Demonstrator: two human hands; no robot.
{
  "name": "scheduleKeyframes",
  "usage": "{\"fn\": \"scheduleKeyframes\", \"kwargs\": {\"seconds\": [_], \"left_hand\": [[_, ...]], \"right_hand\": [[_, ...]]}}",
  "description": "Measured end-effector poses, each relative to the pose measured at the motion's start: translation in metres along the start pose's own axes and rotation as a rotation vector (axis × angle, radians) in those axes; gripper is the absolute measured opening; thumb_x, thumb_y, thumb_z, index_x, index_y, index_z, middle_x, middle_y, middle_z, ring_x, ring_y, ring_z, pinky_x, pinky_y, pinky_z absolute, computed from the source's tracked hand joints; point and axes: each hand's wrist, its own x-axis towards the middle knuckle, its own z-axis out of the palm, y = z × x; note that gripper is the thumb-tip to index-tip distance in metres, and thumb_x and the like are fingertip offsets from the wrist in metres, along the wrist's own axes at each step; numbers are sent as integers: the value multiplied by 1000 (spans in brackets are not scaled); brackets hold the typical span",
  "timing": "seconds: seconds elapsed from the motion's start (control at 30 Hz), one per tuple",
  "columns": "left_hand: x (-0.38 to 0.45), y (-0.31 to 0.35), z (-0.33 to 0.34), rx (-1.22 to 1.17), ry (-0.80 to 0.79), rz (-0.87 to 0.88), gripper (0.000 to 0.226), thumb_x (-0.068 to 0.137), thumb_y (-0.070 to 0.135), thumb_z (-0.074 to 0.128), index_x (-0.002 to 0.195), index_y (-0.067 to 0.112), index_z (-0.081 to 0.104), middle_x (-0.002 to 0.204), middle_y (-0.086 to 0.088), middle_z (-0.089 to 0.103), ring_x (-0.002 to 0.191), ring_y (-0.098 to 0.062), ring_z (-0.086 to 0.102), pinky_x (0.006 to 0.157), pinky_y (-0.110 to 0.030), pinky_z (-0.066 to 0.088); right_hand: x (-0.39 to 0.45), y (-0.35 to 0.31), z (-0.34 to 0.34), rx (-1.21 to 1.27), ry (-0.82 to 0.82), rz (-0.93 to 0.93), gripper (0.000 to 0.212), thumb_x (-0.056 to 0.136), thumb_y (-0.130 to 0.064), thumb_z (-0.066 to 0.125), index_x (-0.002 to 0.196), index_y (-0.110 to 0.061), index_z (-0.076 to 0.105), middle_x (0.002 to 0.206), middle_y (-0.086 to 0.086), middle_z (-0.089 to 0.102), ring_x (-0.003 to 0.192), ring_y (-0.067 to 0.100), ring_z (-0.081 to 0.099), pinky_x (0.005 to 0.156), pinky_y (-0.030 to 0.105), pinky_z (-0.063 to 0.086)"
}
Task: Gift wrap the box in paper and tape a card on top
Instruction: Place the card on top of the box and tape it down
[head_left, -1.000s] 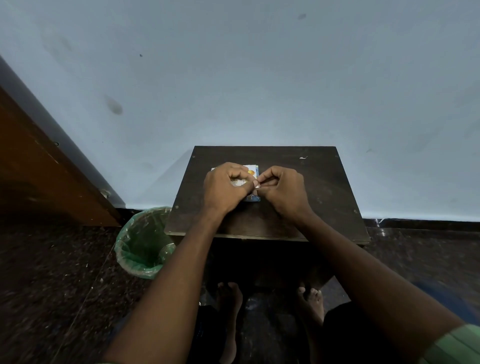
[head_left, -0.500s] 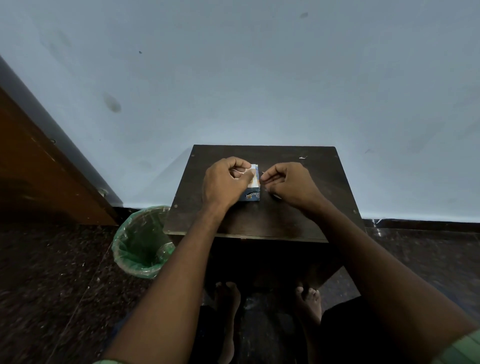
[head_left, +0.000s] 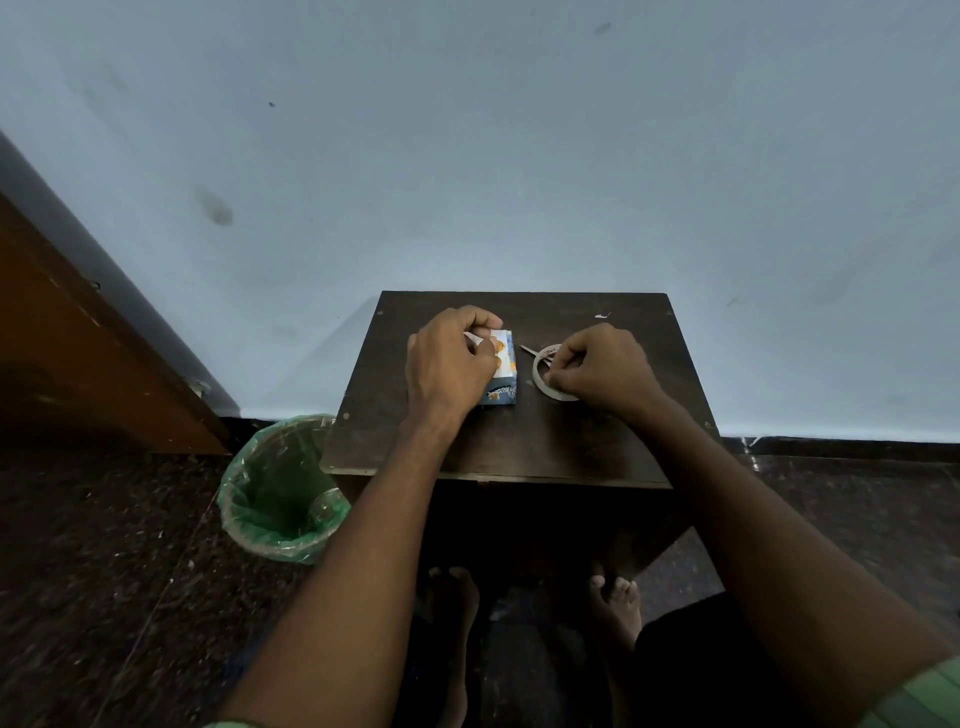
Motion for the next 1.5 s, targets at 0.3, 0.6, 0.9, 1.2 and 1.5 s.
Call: {"fn": "scheduleKeyframes", "kwargs": {"seconds": [0.3, 0.6, 0.9, 1.2, 1.5], "left_hand": [[1, 6, 12, -45, 6, 158, 28, 86, 12, 64, 100, 32, 78, 99, 17, 74, 80, -6, 67, 89, -48, 58], [12, 8, 18, -168, -15, 94, 29, 88, 5, 72, 109, 23, 80, 98, 12, 77, 84, -7, 71, 81, -31, 61], [17, 16, 11, -508, -101, -54, 32, 91, 9, 82, 123, 13, 78, 104, 0, 82, 97, -12, 78, 85, -30, 63], [13, 29, 4, -561, -57, -179, 9, 90, 19, 85, 98, 13, 85, 84, -2, 82, 84, -22, 80, 82, -47, 64], [12, 28, 15, -394, 64, -107, 6, 91, 14, 79, 89, 18, 83, 79, 12, 78, 71, 2, 70, 64, -11, 50]], "right_hand": [[5, 4, 14, -18, 67, -25, 10, 72, -14, 73, 62, -17, 74, 62, -6, 69, 72, 19, 64, 64, 27, 49], [5, 1, 2, 531, 200, 27, 13, 80, -19, 86, 71, -19, 76, 66, -6, 73, 62, 5, 64, 64, 28, 52], [-2, -19, 11, 927, 153, -31, 17, 90, -11, 80, 88, 3, 72, 82, 22, 75, 81, 38, 75, 71, 45, 58], [2, -16, 17, 684, 240, -92, 12, 86, -21, 85, 80, -21, 74, 74, -5, 74, 69, 13, 71, 62, 32, 54], [2, -22, 17, 621, 232, -73, 14, 84, -17, 84, 78, -17, 72, 69, -2, 74, 67, 15, 75, 64, 34, 57]]}}
